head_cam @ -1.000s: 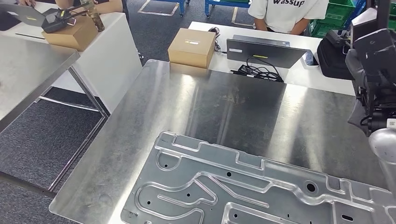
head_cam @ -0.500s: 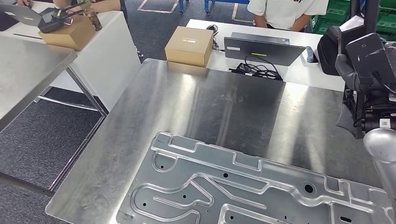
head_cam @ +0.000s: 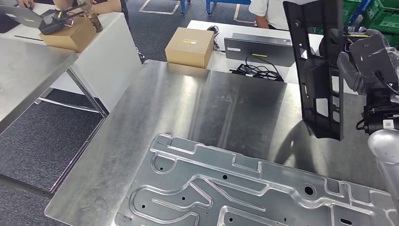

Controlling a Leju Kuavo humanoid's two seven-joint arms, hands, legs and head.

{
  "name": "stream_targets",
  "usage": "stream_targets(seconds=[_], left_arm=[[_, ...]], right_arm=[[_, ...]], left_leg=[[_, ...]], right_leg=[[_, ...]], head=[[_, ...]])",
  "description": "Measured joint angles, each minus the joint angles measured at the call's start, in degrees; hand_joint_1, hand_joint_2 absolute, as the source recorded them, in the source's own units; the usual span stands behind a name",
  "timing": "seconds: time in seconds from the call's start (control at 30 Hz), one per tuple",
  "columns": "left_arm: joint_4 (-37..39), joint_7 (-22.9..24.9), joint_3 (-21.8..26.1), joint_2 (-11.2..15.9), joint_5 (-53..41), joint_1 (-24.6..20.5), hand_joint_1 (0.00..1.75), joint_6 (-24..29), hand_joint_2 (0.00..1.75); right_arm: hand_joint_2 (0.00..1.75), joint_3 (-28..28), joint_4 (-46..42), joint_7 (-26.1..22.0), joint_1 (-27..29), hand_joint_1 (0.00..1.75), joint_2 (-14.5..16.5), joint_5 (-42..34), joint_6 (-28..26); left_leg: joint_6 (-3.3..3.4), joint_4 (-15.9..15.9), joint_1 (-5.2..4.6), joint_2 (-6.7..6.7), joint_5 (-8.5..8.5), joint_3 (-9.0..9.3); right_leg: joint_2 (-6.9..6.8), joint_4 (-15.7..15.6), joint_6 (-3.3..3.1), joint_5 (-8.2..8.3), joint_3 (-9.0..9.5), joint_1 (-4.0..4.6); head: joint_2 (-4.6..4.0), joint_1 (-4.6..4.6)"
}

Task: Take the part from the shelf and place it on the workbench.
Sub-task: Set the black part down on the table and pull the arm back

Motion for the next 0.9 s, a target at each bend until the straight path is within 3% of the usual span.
stream_targets(seconds=[0.7, 0.9], left_arm=[[0.0, 1.1, -0.3, 0.2, 1.1, 1.2, 0.0, 0.4, 0.0], [0.0, 3.6, -0.3, 0.2, 2.9, 1.3, 0.0, 1.2, 0.0]], right_arm=[[0.0, 1.1, -0.7, 2.3, -0.4, 0.0, -3.9, -0.5, 2.0], [0.0, 0.8, -1.9, 2.9, -1.1, 0.0, -4.6, -0.8, 0.8]], left_leg=[[0.01, 0.1, -0.1, 0.0, -0.01, 0.41], [0.13, 0.2, -0.13, 0.0, -0.1, 0.55]], right_leg=[[0.0, 0.0, 0.01, 0.0, 0.52, -0.05], [0.01, 0.0, 0.02, -0.01, 0.65, -0.08]], head=[[0.0, 0.0], [0.0, 0.0]])
